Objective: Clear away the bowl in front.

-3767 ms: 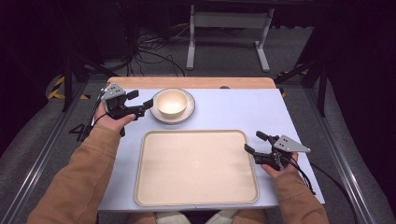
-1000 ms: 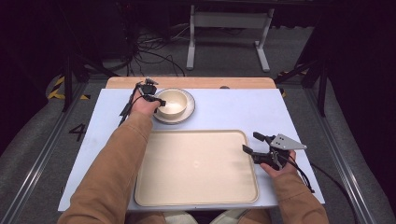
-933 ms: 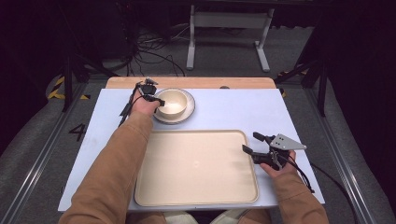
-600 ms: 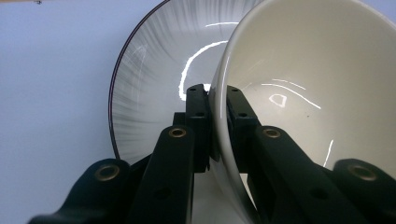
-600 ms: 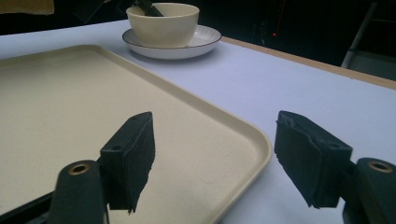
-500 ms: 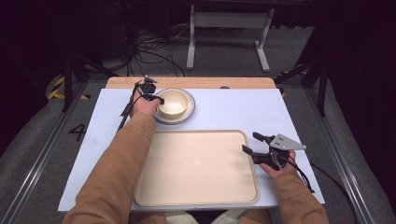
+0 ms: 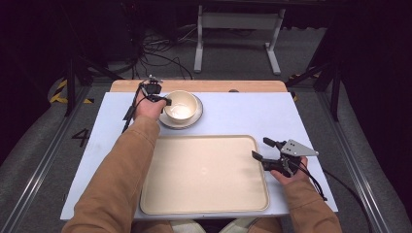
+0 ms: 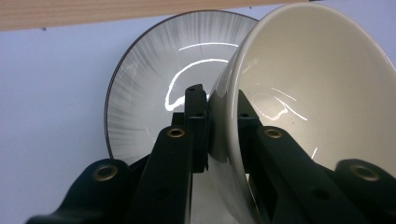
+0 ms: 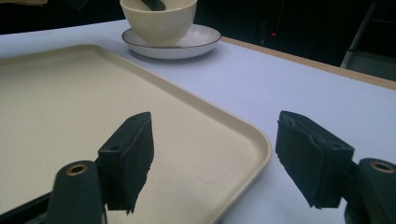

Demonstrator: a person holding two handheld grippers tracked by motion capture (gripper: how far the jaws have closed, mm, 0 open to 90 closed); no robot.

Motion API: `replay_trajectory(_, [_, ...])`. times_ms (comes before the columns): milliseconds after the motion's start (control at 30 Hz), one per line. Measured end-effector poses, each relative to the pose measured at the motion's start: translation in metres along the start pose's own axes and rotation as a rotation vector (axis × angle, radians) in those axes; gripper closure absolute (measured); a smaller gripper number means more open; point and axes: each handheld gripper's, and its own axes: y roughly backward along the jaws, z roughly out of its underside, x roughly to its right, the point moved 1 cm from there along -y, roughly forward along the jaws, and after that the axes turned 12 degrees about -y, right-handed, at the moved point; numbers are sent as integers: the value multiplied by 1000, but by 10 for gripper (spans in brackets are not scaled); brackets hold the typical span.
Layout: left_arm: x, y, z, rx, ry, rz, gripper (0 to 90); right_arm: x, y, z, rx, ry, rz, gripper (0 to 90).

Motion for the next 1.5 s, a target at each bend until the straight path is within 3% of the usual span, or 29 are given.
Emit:
replay_trajectory(400, [6,27,-5,26,-28,37,821,1,0,0,2,-6,7,261])
replay_trajectory(567, [14,41,-10,24,-71,38,820,1,1,0,4,-9,13,244])
replay_trajectory(733, [22,54,-11,45,-93,75,820,1,1,0,13,-15,20,197])
replay_trajectory(967, [36,68,-7,26,-155,108,820,1,2,0,18,-14,29,150])
replay_trajectory(1500, [65,110,-2,53,-250,204,820,0,2,0,16,-8,30,138])
